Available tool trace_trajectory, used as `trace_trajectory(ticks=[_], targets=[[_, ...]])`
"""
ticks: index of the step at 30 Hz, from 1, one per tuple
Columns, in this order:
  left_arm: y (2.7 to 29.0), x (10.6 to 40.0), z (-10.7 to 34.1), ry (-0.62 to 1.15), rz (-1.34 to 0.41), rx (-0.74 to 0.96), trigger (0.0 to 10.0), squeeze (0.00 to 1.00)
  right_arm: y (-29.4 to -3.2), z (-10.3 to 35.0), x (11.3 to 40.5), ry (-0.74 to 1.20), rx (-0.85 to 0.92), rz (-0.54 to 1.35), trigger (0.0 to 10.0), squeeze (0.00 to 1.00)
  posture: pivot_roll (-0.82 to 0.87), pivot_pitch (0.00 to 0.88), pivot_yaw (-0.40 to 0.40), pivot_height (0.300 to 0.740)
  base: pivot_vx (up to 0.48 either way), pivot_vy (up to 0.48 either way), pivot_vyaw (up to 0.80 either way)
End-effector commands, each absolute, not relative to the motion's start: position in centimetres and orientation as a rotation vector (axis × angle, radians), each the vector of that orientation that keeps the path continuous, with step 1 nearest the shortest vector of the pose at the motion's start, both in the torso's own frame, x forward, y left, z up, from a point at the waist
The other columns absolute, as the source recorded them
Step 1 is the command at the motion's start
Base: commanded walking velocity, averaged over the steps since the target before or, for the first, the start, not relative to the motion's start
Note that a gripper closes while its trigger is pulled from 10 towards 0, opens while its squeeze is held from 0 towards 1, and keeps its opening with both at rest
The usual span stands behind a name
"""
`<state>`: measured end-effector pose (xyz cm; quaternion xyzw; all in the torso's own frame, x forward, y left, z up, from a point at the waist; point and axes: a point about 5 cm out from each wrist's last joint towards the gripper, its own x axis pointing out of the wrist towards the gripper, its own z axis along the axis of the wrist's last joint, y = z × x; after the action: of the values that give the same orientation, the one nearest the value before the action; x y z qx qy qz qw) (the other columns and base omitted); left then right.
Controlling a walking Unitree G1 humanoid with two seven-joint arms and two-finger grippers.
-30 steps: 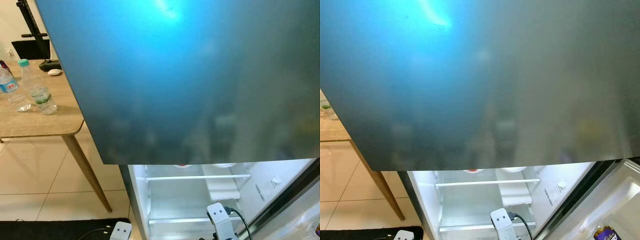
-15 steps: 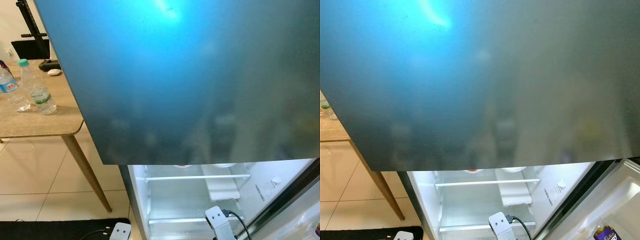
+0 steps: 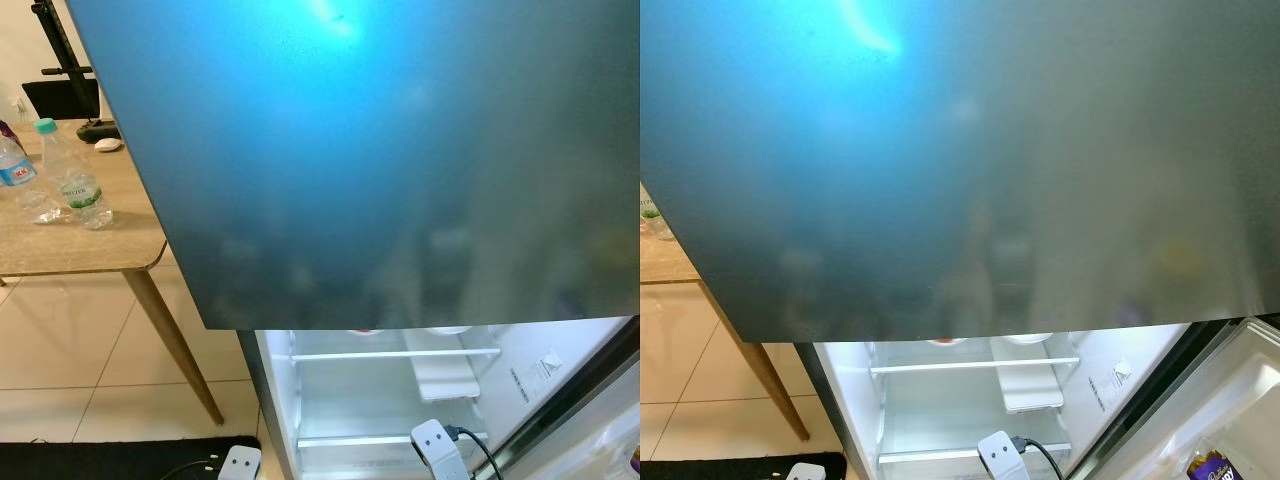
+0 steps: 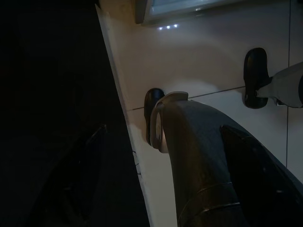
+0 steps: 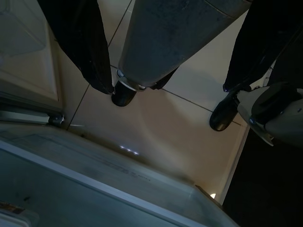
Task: Restocking fridge
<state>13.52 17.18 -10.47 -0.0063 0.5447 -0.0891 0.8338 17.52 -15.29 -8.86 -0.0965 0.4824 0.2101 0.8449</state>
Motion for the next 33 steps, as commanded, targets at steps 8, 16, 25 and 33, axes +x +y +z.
trace_trajectory(ticks=[8,16,25,33], targets=[[16.91,13.14,-10.62,1.171,-0.191,-0.023,10.0,0.0,-15.3,-9.02,17.19,1.035,-0.203,0.446,10.0,0.0,0.03,0.0,-0.015,0.74,0.0,0.0,0.0],[16.94,13.13,-10.63,1.172,-0.191,-0.02,10.0,0.0,-15.28,-9.03,17.19,1.035,-0.199,0.443,10.0,0.0,0.03,0.0,-0.013,0.74,0.0,0.0,0.0],[16.89,13.14,-10.63,1.173,-0.19,-0.021,10.0,0.0,-15.31,-9.03,17.19,1.036,-0.2,0.444,10.0,0.0,0.03,0.0,-0.012,0.74,0.0,0.0,0.0],[16.89,13.21,-10.61,1.172,-0.19,-0.021,10.0,0.0,-15.31,-9.01,17.23,1.036,-0.2,0.444,10.0,0.0,0.03,0.0,-0.013,0.74,0.0,0.0,0.0]])
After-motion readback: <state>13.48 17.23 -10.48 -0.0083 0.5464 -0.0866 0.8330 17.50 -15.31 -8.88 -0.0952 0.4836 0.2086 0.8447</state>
